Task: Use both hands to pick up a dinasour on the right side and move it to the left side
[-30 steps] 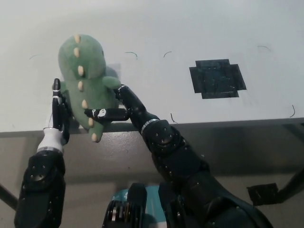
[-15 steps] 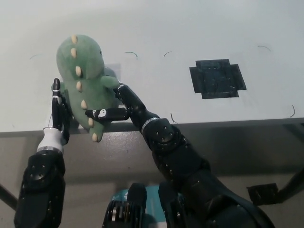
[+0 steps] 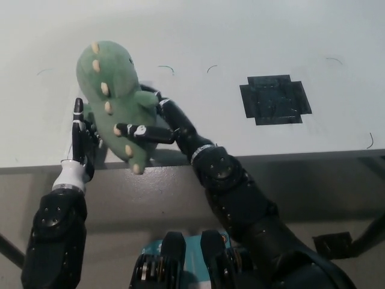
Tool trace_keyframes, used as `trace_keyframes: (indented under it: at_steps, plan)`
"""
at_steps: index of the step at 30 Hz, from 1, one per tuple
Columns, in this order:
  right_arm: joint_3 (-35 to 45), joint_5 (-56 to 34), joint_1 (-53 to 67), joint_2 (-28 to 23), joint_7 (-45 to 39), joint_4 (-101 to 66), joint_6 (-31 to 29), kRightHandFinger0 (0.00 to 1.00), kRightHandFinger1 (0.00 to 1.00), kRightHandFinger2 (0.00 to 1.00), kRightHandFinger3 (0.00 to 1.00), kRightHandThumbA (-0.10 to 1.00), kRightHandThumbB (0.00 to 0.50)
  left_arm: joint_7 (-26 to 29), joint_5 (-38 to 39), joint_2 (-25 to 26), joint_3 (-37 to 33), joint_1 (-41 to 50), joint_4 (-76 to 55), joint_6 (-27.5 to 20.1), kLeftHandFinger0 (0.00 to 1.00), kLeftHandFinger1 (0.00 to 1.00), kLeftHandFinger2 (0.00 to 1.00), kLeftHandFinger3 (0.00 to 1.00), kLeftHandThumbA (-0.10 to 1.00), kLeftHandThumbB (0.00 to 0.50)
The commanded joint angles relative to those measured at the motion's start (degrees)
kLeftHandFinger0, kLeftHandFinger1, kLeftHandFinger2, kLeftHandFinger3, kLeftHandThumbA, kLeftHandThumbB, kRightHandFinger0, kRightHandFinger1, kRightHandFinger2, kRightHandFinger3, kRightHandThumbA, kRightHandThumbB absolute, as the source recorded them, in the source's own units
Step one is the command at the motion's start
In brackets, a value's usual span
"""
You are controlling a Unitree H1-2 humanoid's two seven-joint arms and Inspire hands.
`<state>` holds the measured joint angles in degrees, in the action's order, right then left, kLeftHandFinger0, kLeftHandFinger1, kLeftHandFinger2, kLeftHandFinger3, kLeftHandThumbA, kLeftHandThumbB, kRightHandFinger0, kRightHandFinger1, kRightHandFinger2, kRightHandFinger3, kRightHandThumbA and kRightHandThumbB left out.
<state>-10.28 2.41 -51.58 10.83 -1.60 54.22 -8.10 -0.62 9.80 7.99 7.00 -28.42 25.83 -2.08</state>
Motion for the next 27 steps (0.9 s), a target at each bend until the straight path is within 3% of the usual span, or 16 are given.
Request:
trace_keyframes:
  at_steps: [1,3,4,7,8,10,12,18,27]
  plan:
    - [1.33,-1.4,-0.06,-1.36,-2.92,-7.41,-1.75,1.0,1.0,1.0,1.0,1.0,0.232,-4.13,3.11,1.2,0.85,-0.46,-3.58,-1.92,1.0,1.0,1.0,1.0,1.0,0.259]
    - [1.56,-1.47,1.12,-2.8,-3.74,-10.59,-0.79,1.0,1.0,1.0,1.0,1.0,0.231,-5.49,3.74,2.49,1.17,0.2,-4.42,-2.35,1.0,1.0,1.0,1.0,1.0,0.258]
    - [1.76,-1.73,1.86,-3.71,-4.45,-12.65,0.2,1.0,1.0,1.0,1.0,1.0,0.257,-6.09,3.81,3.05,1.16,0.54,-4.95,-2.33,1.0,1.0,1.0,1.0,1.0,0.266]
    - [2.52,-2.05,2.94,-5.81,-5.09,-15.42,1.18,1.0,1.0,1.0,1.0,1.0,0.248,-7.17,3.96,4.84,1.39,1.02,-5.7,-2.02,1.0,1.0,1.0,1.0,1.0,0.269]
    - [3.23,-2.76,3.24,-6.92,-5.65,-16.7,1.07,1.0,1.0,1.0,1.0,1.0,0.271,-7.99,4.0,6.15,1.46,1.36,-6.2,-1.64,1.0,1.0,1.0,1.0,1.0,0.25]
    - [3.59,-2.88,3.55,-7.24,-5.99,-17.51,1.38,1.0,1.0,1.0,1.0,1.0,0.268,-8.43,4.22,6.78,1.43,1.89,-6.9,-1.25,1.0,1.0,1.0,1.0,1.0,0.246]
    - [4.73,-4.84,4.02,-7.87,-7.43,-18.32,0.23,1.0,1.0,1.0,1.0,1.0,0.224,-9.53,5.15,7.87,1.75,2.67,-7.96,-0.98,1.0,1.0,1.0,1.0,1.0,0.255]
    - [5.33,-4.63,5.13,-8.59,-7.91,-20.42,2.68,1.0,1.0,1.0,1.0,1.0,0.255,-10.1,5.63,9.28,2.4,4.42,-10.73,-0.16,1.0,1.0,1.0,1.0,1.0,0.222]
    - [5.43,-4.59,7.0,-9.32,-9.06,-23.4,3.37,1.0,1.0,1.0,1.0,1.0,0.263,-11.43,5.26,10.86,2.87,7.88,-15.92,-1.38,1.0,1.0,1.0,1.0,1.0,0.244]
